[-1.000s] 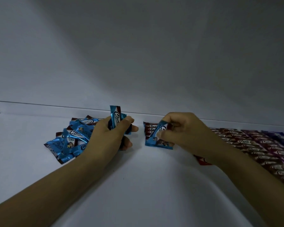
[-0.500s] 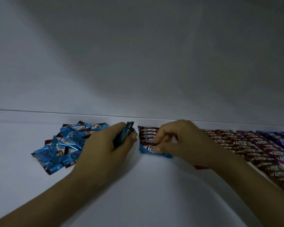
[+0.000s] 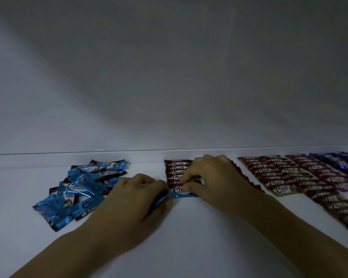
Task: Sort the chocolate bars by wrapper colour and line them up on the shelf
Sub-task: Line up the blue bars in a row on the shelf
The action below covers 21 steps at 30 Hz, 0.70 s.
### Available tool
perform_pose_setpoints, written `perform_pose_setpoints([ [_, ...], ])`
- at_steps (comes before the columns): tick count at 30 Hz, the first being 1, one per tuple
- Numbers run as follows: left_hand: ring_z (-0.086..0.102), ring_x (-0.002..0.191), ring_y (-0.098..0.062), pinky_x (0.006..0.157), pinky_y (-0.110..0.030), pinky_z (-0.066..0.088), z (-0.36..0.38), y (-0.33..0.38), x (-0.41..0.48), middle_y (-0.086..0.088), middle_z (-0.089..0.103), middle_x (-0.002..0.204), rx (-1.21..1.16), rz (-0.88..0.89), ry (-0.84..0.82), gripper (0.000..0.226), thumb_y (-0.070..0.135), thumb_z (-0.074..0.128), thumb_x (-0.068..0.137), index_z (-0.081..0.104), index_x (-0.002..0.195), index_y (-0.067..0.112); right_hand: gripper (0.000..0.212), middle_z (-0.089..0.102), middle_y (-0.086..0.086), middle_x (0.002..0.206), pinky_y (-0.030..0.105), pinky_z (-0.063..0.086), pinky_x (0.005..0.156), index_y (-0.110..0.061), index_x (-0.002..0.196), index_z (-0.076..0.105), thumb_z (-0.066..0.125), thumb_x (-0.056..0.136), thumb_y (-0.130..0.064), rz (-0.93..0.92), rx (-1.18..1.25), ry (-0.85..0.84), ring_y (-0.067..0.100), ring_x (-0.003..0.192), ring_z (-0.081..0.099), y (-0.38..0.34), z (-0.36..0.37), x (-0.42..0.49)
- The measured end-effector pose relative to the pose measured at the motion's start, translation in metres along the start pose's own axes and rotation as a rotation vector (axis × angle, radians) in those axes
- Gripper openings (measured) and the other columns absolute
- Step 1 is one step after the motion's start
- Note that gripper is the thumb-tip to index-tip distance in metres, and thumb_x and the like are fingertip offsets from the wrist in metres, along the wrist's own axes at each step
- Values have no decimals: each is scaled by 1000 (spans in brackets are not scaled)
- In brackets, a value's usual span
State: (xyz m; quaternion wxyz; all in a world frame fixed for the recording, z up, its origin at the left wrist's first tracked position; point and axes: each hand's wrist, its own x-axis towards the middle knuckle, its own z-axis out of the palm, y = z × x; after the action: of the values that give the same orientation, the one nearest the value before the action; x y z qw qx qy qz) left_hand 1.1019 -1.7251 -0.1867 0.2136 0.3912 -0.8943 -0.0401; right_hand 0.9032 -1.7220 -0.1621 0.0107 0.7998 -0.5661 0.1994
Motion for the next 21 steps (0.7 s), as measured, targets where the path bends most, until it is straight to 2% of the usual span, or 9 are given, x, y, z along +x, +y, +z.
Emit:
perform_pose_setpoints([
  [1, 45, 102, -2, 86, -24, 34, -1, 1, 2, 15, 57, 109, 13, 19, -15, 63, 62, 10, 83, 57, 113, 33, 16, 66, -12, 101, 33, 35, 94, -32, 99, 72, 61, 88, -36, 3, -4, 1, 8, 95, 52, 0, 0, 0],
  [3, 46, 107, -6, 88, -27, 37, -1, 4, 2, 12, 57, 109, 41, 48, -23, 47, 57, 20, 93, 56, 112, 33, 15, 65, -11, 101, 32, 34, 94, -31, 100, 71, 60, 89, -33, 8, -14, -9, 9, 95, 51, 0, -1, -1],
  [5, 43, 106, -5, 88, -27, 37, 1, 5, -2, 12, 56, 111, 35, 48, -14, 34, 49, 30, 97, 54, 113, 33, 15, 65, -11, 99, 33, 34, 94, -30, 100, 71, 61, 89, -32, 13, -11, -25, 8, 94, 50, 1, 0, -4],
  [7, 40, 106, -3, 89, -25, 36, 4, 5, -8, 12, 54, 114, 28, 48, -18, 30, 48, 32, 97, 52, 114, 35, 14, 65, -12, 98, 33, 35, 94, -30, 99, 72, 61, 89, -31, 8, 7, -36, 6, 91, 48, 1, 3, -6],
  [15, 31, 109, 5, 94, -22, 36, 2, 4, -6, 20, 47, 122, 7, 72, -45, 30, 51, 29, 96, 44, 120, 40, 14, 54, -21, 86, 25, 33, 85, -31, 98, 73, 65, 87, -30, 16, 67, -16, -3, 83, 43, 6, 3, -4],
  [18, 31, 109, 6, 96, -22, 35, 4, 1, -6, 21, 47, 123, -24, 70, -40, 31, 51, 31, 96, 44, 122, 40, 14, 62, -17, 90, 22, 29, 81, -29, 98, 73, 66, 86, -28, -8, 80, 1, -5, 79, 42, 6, 6, -3],
  [21, 37, 106, 4, 92, -23, 38, 3, -1, -5, 19, 53, 117, -61, 67, 48, 29, 45, 36, 97, 51, 121, 37, 14, 67, -13, 92, 20, 28, 79, -26, 97, 73, 68, 85, -27, -15, 80, 17, -5, 77, 43, 7, 6, 0],
])
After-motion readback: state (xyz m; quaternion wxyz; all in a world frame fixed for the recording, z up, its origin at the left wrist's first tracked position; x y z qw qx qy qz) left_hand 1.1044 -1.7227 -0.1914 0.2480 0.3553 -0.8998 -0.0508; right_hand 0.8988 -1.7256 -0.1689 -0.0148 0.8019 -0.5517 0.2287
